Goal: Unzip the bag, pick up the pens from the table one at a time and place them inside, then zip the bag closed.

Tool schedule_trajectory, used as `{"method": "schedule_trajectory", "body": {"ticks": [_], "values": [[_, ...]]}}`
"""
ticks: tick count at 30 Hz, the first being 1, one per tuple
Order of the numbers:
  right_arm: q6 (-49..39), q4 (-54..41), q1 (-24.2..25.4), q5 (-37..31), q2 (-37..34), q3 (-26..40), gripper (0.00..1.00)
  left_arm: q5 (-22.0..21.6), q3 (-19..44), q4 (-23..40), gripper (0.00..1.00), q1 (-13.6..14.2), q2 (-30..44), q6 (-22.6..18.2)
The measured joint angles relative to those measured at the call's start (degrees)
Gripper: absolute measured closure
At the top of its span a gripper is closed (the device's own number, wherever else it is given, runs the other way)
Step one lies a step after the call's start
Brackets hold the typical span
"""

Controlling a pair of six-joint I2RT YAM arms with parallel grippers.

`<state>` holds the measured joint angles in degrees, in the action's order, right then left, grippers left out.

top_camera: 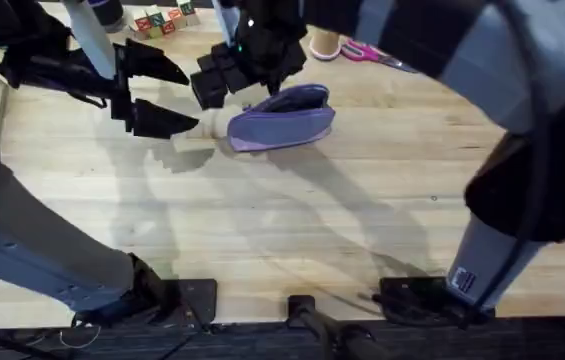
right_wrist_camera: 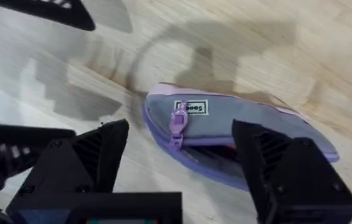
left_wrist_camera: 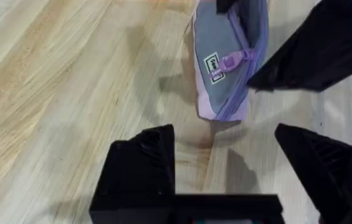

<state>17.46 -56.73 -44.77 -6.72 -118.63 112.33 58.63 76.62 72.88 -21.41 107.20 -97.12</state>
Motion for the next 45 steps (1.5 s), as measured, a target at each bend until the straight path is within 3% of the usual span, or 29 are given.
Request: {"method": "schedule_trajectory", "body": {"ticks": [8,11,15,21,32,45], "values": [[0.3,-0.08,0.0,-0.16,-3.61,0.0,0.013,0.0,0.0,0.0,0.006,0.0,0.0,0.0],[0.34,-0.37,0.0,-0.2,-4.31,0.0,0.066,0.0,0.0,0.0,0.006,0.0,0.0,0.0],[0.45,-1.04,0.0,-0.11,-5.32,0.0,0.236,0.0,0.0,0.0,0.006,0.0,0.0,0.0],[0.75,-1.13,-0.42,0.51,-5.35,0.02,0.619,0.0,0.0,0.0,0.006,0.0,0.0,0.0],[0.76,-1.37,-0.42,0.3,-5.35,0.02,0.953,0.0,0.0,-0.01,0.005,0.0,0.0,0.0],[0.46,-1.74,0.04,-3.05,-5.27,3.46,0.971,0.0,0.0,0.46,0.005,0.0,0.0,0.0]]}}
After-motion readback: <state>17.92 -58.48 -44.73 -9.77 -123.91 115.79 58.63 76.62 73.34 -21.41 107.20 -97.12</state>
